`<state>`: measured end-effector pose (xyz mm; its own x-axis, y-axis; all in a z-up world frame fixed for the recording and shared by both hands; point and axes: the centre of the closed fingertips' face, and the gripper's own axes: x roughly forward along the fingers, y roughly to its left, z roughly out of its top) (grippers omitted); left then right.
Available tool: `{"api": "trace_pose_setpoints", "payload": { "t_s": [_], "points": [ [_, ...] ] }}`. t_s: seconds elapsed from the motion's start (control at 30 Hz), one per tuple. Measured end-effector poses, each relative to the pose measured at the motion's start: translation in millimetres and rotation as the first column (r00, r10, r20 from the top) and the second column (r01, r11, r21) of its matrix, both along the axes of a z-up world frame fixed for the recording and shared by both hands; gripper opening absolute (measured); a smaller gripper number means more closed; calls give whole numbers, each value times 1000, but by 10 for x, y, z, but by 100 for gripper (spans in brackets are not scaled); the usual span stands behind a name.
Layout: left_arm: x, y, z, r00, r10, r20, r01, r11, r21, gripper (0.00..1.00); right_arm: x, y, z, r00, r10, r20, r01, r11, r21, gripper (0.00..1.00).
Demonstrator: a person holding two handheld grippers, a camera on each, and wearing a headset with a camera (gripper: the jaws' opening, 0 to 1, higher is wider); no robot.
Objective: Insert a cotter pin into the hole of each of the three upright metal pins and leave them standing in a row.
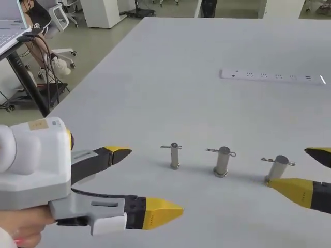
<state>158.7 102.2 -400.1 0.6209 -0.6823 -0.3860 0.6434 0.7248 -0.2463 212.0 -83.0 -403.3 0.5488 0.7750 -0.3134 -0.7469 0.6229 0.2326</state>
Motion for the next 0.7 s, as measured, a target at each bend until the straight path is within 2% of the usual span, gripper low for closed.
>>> {"api": "trace_pose_setpoints", "payload": {
  "t_s": [0.17,0.4,0.53,0.7],
  "points": [
    [9,6,11,1000,-2,-2,2,1000,-8,94,-143,-37,26,999,-33,3,33,999,-20,79],
    [7,8,-8,1000,-5,-16,4,1000,-12,94,-177,-166,29,989,-149,11,150,987,-50,77],
    [-14,9,5,1000,-12,-12,11,1000,-13,93,-233,-185,17,986,-168,-3,167,984,-53,78],
    [-2,37,43,1000,-7,-2,7,1000,-22,93,-336,-201,-7,985,-173,-13,170,980,-100,80]
  ]
}}
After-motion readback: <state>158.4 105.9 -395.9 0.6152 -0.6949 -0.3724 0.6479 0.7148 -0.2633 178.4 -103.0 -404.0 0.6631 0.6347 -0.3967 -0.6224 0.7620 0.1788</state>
